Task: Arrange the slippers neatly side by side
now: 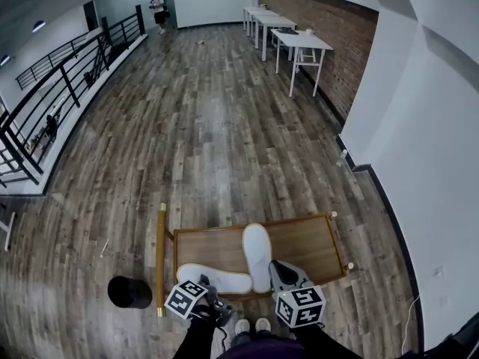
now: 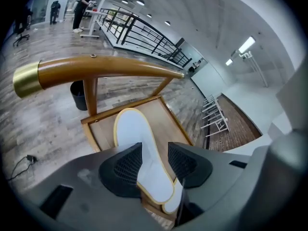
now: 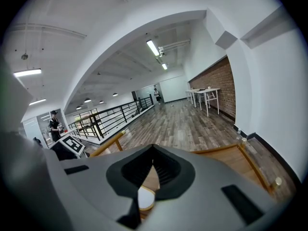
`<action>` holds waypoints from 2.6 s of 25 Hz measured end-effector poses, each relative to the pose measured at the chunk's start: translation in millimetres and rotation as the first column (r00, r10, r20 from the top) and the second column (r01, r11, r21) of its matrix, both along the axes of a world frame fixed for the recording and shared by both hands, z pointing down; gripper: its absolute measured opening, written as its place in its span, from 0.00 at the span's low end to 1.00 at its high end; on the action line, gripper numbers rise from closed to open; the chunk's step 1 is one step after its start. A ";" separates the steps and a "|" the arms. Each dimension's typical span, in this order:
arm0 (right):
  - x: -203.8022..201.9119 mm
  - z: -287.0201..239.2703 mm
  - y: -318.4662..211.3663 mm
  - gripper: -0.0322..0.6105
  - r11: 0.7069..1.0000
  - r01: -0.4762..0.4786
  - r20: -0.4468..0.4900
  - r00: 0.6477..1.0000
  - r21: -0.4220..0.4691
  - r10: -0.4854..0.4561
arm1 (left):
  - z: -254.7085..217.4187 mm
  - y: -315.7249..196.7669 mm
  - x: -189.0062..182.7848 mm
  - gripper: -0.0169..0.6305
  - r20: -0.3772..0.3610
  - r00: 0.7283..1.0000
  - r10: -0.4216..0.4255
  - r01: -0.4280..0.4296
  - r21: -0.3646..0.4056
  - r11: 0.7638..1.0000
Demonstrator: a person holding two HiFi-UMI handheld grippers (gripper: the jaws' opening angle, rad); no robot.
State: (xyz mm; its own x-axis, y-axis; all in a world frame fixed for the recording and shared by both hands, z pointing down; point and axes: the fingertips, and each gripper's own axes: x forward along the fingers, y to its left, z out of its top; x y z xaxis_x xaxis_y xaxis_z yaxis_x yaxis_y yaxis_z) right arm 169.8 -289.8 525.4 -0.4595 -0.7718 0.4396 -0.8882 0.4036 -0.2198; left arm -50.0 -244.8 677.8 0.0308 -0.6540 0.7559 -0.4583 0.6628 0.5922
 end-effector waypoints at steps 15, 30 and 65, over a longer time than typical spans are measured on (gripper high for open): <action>8.6 10.3 -7.6 0.05 1.000 -0.019 -0.020 1.000 -0.021 0.018 | 46.1 -16.3 0.8 0.24 -0.111 0.993 -0.037 0.020 -0.145 0.989; 10.9 9.2 -9.0 0.05 0.999 -0.024 -0.040 0.999 -0.025 0.023 | 60.7 -10.7 7.5 0.04 -0.177 0.984 -0.008 -0.026 -0.189 0.982; 7.3 10.8 -5.2 0.05 0.999 -0.024 -0.024 0.999 -0.023 0.023 | -31.1 -81.4 36.8 0.04 0.171 0.724 0.668 -0.680 0.020 0.733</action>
